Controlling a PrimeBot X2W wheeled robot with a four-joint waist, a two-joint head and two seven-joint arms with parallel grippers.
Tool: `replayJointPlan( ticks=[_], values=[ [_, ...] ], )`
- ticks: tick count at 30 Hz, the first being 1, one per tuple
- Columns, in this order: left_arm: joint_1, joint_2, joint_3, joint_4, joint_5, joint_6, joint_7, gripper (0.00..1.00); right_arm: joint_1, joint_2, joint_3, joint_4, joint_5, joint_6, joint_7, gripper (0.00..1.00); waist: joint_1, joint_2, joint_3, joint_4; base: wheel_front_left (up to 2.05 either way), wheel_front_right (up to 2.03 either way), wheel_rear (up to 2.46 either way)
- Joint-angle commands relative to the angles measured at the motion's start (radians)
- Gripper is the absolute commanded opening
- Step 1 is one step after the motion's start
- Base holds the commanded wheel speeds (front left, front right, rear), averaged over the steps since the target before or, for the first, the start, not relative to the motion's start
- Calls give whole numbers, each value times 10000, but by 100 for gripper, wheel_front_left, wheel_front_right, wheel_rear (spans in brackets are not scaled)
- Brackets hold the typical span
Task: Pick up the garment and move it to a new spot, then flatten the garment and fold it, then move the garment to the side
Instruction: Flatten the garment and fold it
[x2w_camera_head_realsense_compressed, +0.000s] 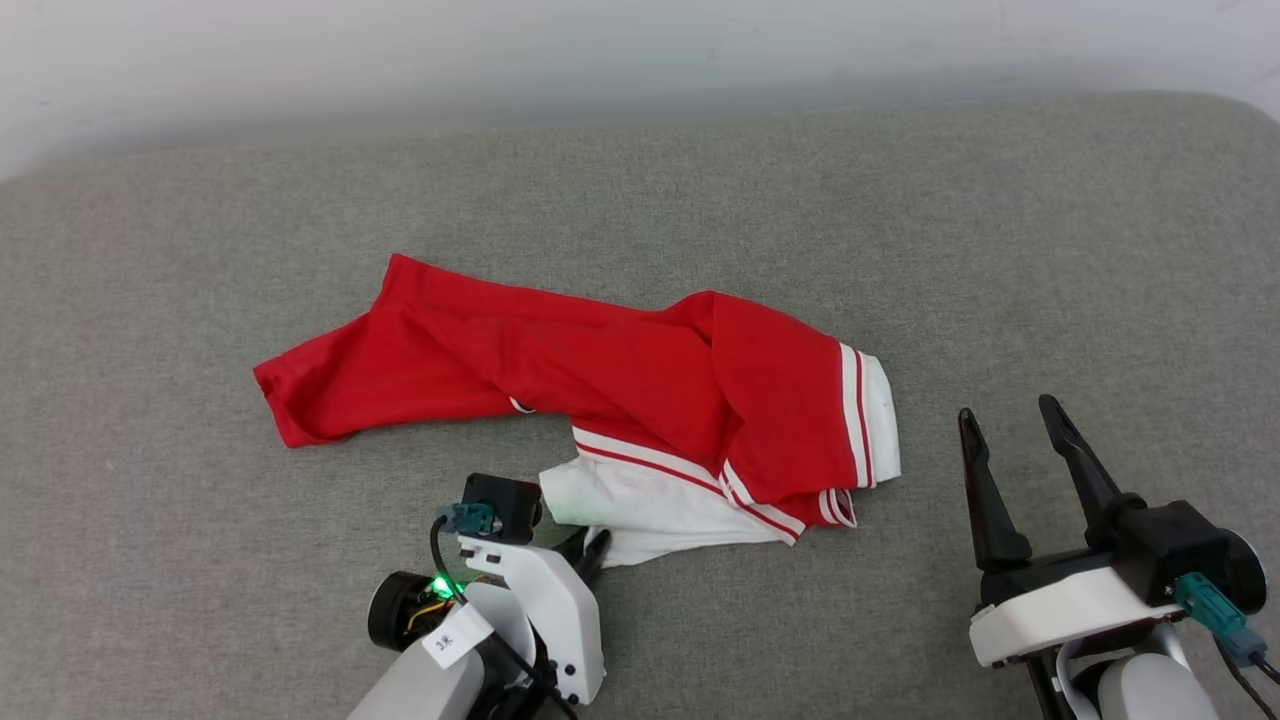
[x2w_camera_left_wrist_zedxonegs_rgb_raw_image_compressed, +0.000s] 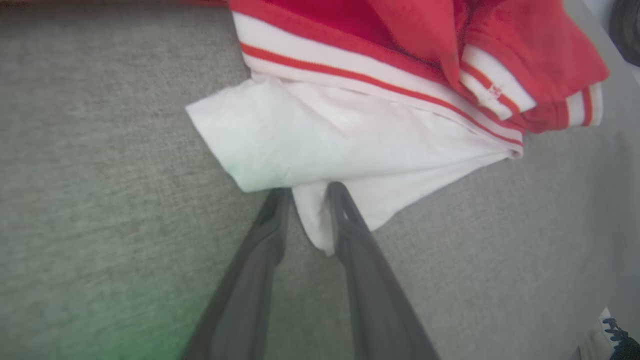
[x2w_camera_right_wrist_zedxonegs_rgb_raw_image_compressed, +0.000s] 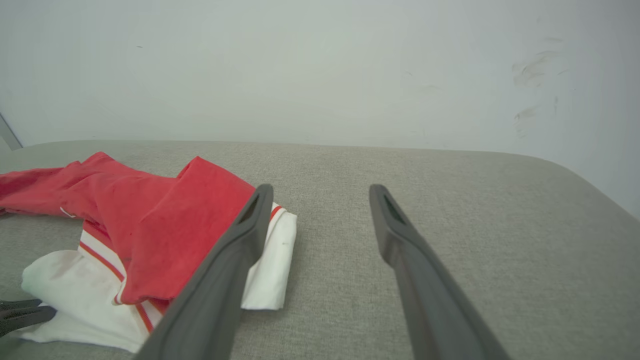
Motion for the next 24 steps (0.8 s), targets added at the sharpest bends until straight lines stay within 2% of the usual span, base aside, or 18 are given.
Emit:
replayJointPlan(
  ticks=[1,4,11,18,24],
  values=[
    [321,-34,-117,356,-31,-16,-4,0,-75,12,-47,34,-70,-10,-23,100,-1,0,-79,57,0,0,0],
    [431,55,98,302,-65,51,-531,0,20,12,-62,111,-81,-10,-23,100,-1,0,-293,187,0,0,0],
    [888,684,1038,-506,-282,418,-1740,0,294,12,-120,369,-93,-10,-23,100,-1,0,-1085,684,0,0,0],
    [1966,1742,2262,-1890,-701,1059,-2141,0,570,11,-105,625,-76,-10,-23,100,-1,0,-1638,1259,0,0,0],
    [2990,2362,3119,-2554,-985,1695,-2225,0,677,11,-239,994,-199,-10,31,100,-1,0,-1874,1601,0,0,0]
  ],
)
